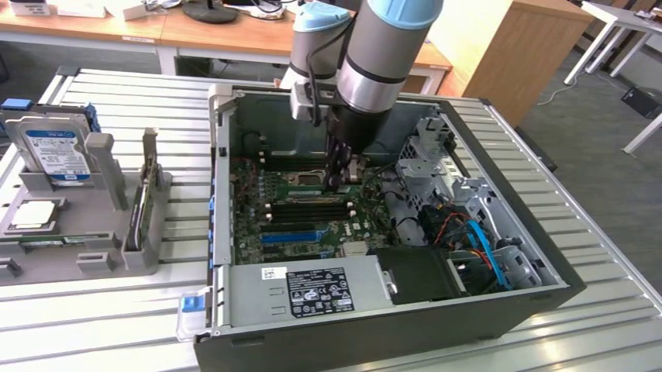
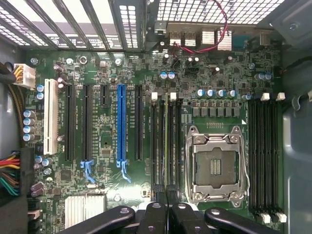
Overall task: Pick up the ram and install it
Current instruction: 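Insert the ram into the slot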
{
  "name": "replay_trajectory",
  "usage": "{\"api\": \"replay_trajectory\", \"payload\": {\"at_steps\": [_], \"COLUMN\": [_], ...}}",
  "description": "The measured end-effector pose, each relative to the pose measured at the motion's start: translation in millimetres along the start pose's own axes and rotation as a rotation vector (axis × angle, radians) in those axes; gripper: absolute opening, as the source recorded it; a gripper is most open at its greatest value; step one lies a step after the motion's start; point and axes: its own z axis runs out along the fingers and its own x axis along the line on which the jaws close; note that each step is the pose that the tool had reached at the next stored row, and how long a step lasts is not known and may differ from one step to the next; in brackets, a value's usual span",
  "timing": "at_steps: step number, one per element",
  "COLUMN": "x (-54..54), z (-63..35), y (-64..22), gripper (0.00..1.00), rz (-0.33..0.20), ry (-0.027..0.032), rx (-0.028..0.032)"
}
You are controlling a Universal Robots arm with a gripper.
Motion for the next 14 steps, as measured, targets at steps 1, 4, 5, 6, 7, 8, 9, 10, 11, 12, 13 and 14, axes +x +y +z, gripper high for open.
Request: {"api": "replay_trajectory", "payload": {"at_steps": [1,4,5,6,7,8,9,10,11,12,13,14], "x": [0.0,0.1,0.2,0.2,0.3,0.3,0.3,0.3,0.7,1.5,2.0,2.0], "z": [0.6,2.6,3.3,4.0,4.3,4.3,4.3,4.3,4.4,4.3,4.3,4.3], "y": [0.0,-0.1,-0.1,-0.2,-0.2,-0.1,-0.2,-0.2,-0.2,-0.2,-0.1,-0.1], "gripper": [0.12,0.12,0.12,0.12,0.12,0.12,0.12,0.12,0.12,0.12,0.12,0.12], "rz": [-0.001,-0.005,-0.006,-0.007,-0.008,-0.008,-0.008,-0.008,-0.008,-0.008,-0.008,-0.008], "ry": [0.0,0.0001,0.0001,0.0002,0.0004,0.0004,0.0005,0.0004,0.0001,0.0002,0.0002,0.0002], "rx": [-0.0001,-0.0003,-0.0003,-0.0004,-0.0005,-0.0005,-0.0006,-0.0005,-0.0004,-0.0005,-0.0005,-0.0005]}}
